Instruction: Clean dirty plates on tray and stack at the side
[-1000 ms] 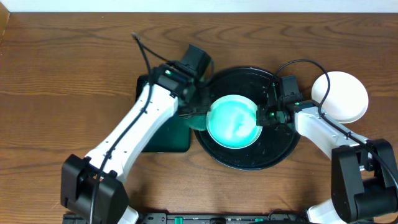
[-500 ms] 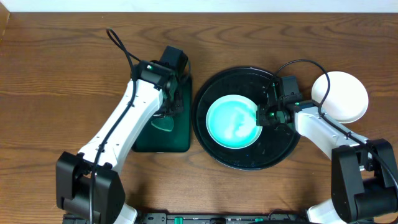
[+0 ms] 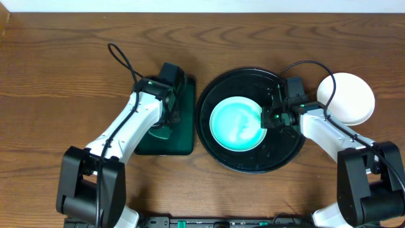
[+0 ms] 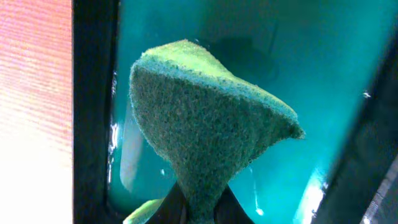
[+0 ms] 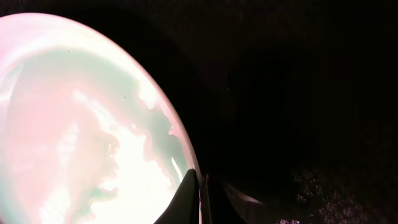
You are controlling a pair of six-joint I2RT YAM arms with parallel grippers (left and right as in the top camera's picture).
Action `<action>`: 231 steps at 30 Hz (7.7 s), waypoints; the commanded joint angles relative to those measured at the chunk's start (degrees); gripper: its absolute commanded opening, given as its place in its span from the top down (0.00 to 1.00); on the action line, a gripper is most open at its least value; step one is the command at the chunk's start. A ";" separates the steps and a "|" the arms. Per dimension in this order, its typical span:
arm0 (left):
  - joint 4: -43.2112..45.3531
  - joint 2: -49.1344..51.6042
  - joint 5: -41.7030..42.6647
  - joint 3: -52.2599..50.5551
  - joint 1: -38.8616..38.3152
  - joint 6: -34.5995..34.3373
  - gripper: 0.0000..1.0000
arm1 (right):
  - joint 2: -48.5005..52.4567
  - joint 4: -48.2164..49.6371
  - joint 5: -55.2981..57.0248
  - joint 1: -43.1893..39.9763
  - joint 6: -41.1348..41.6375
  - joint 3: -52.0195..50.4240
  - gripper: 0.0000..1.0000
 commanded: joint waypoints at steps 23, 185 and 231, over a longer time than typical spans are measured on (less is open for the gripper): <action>-1.88 -12.11 -1.49 6.16 8.35 0.98 0.29 | -0.33 0.17 -1.95 1.36 0.09 -0.63 0.98; -2.82 -21.07 -1.51 6.19 29.16 0.98 0.20 | 1.66 56.00 70.05 51.43 -69.55 23.26 0.99; -2.82 -21.07 -1.51 6.19 29.16 0.98 0.19 | 1.68 55.69 70.03 52.74 -69.53 23.23 0.99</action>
